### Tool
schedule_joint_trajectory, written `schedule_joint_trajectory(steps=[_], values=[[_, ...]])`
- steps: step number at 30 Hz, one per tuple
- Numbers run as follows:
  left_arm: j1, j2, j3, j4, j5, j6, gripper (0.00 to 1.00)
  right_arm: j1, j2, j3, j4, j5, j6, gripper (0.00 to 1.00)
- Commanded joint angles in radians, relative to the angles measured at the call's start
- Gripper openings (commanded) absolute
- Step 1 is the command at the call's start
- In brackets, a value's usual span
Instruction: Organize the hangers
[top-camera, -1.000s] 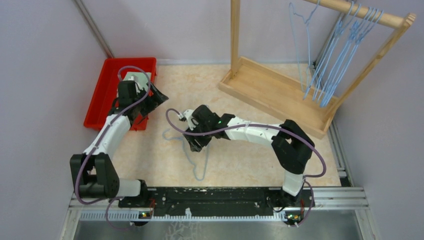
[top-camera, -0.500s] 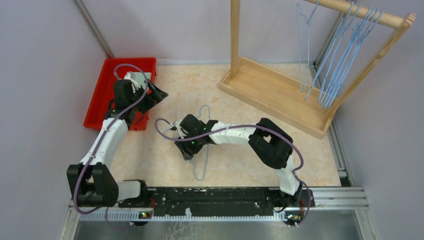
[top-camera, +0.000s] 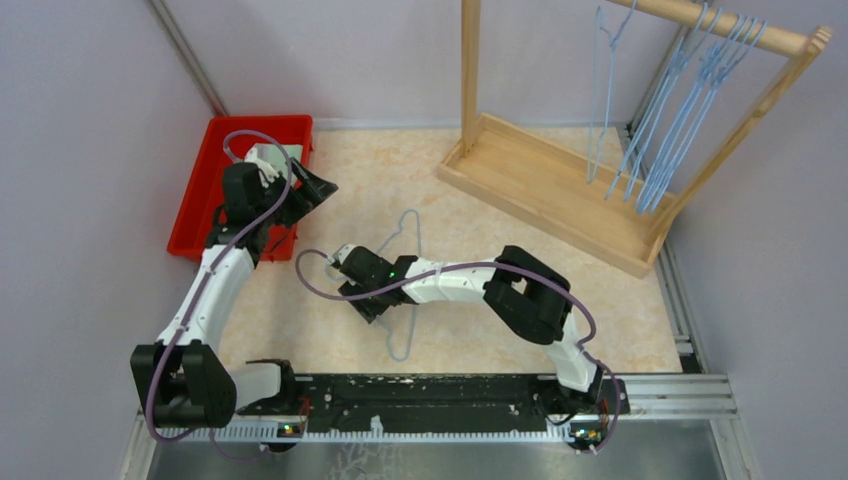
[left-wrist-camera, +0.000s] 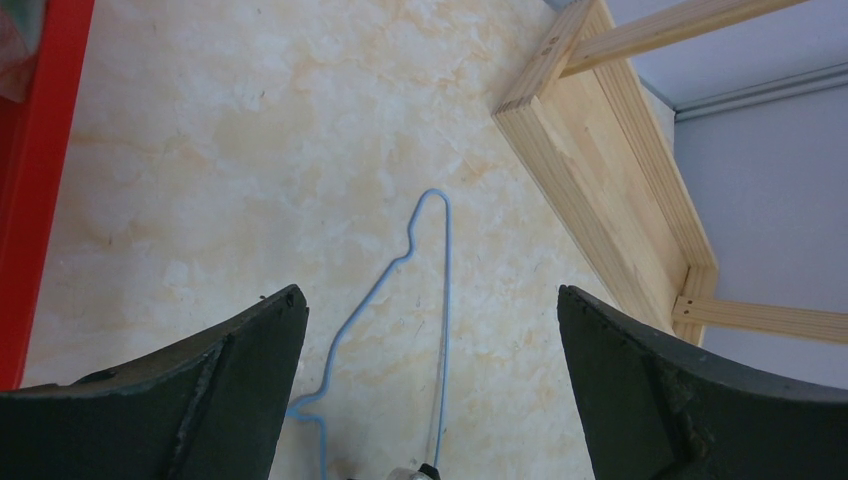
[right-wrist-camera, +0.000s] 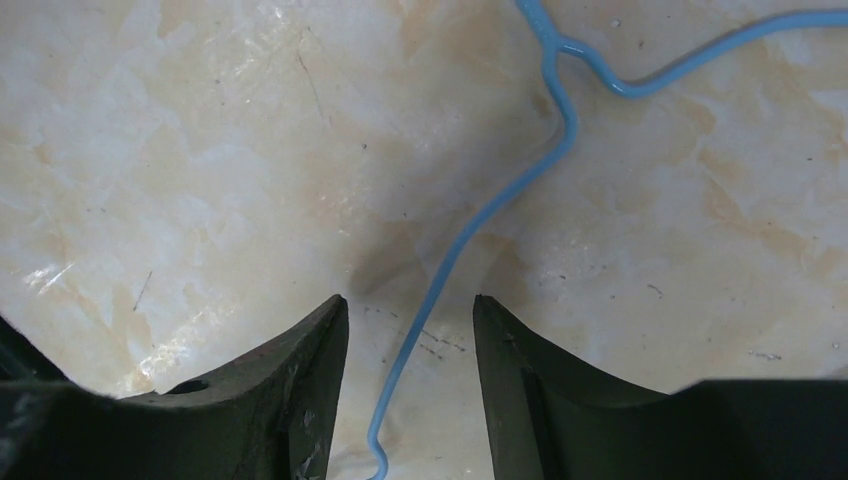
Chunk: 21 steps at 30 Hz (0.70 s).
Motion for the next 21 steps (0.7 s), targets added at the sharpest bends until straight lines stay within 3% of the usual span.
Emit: schedule_joint_trajectory(steps=[1, 8, 10, 11, 12, 17, 21], values=[[0.006, -0.038, -0.045, 0.036, 0.03, -0.029, 1.0, 0.043, 0.07, 0.025, -0.119, 0.147, 0.063, 0.49], [0.007, -0.084, -0.083, 0.044, 0.036, -0.038, 1.0, 0.058, 0.104, -0.028, -0.21, 0.23, 0.161, 0.36], [0.007, -0.093, -0.088, 0.045, 0.038, -0.037, 1.0, 0.057, 0.098, -0.057, -0.215, 0.243, 0.18, 0.19], [0.006, -0.097, -0.09, 0.046, 0.039, -0.036, 1.0, 0.057, 0.092, -0.072, -0.216, 0.247, 0.189, 0.06], [0.006, -0.101, -0.089, 0.045, 0.04, -0.035, 1.0, 0.058, 0.083, -0.089, -0.213, 0.25, 0.2, 0.0], [0.006, -0.117, -0.095, 0.045, 0.049, -0.044, 1.0, 0.037, -0.04, -0.173, -0.196, 0.263, 0.239, 0.0], [0.006, -0.141, -0.102, 0.057, 0.05, -0.06, 1.0, -0.045, -0.257, -0.269, -0.148, 0.184, 0.283, 0.0]])
